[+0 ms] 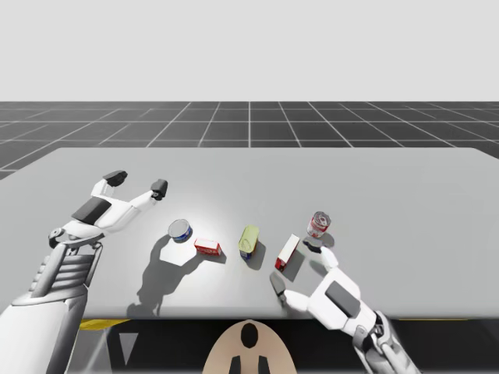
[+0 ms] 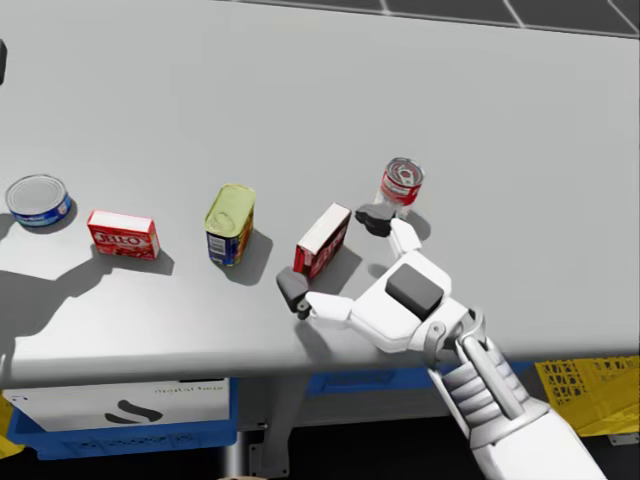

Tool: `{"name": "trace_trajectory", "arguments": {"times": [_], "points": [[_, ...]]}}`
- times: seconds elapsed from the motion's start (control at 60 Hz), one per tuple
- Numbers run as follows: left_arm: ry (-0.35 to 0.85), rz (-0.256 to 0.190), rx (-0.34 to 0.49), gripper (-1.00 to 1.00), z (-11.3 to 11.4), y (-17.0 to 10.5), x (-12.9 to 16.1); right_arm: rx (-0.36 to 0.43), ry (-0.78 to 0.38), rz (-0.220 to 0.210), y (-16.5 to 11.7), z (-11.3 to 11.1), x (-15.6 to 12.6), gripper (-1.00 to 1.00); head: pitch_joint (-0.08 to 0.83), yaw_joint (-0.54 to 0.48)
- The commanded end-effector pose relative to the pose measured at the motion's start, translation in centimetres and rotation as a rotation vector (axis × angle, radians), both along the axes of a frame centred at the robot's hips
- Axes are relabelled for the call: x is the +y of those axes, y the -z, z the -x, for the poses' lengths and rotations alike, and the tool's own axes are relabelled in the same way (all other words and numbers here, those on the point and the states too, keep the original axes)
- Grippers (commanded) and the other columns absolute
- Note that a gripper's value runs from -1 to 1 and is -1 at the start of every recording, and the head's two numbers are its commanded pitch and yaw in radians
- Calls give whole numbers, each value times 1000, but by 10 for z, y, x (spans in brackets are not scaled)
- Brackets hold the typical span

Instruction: Grasp the pudding box and hold it up.

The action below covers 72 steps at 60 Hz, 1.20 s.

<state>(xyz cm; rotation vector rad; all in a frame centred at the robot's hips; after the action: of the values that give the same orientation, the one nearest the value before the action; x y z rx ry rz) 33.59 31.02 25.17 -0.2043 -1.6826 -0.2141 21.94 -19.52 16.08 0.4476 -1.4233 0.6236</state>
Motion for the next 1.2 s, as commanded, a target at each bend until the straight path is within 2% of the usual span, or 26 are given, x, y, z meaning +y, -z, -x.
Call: {"name": "trace_trajectory", "arguments": {"times": [0.017, 0.333, 0.65, 0.717, 0.783, 0.8, 0.833, 0.85, 0.867, 1.067, 1.2], "points": [[0, -1, -4, -1000, 0, -1, 0, 0, 9, 16, 3, -15, 1, -1000, 762, -185], [0, -6, -12, -1000, 1, -1, 0, 64, -23, 6, 9, -33, 9, -1000, 765, -190], [-1, -13, -15, -1000, 2, -1, -2, 61, -23, 25, 13, -42, 15, -1000, 765, -193], [-2, -16, -15, -1000, 2, -1, -2, 79, -34, 35, 16, -41, 15, -1000, 765, -193], [-1, -17, -15, -1000, 2, -1, -3, 61, -43, 52, 18, -40, 14, -1000, 766, -194], [-1, -18, -16, -1000, 2, -1, -3, 38, -38, 58, 19, -39, 13, -608, 766, -195], [-1, -19, -16, -1000, 2, -1, -3, 20, -20, 54, 20, -38, 13, -178, 765, -195], [-1, -19, -16, -1000, 2, -1, -3, 31, -23, 52, 21, -37, 13, 821, 765, -194], [-2, -19, -16, -1000, 2, -1, -3, 29, -19, 53, 21, -37, 13, 953, 764, -194], [-2, -20, -15, -1000, 2, -1, -4, 28, -23, 46, 23, -37, 11, 1000, 745, -195], [-3, -21, -14, -1000, 2, -1, -4, 29, -30, 42, 22, -37, 11, 1000, 637, -197]]}}
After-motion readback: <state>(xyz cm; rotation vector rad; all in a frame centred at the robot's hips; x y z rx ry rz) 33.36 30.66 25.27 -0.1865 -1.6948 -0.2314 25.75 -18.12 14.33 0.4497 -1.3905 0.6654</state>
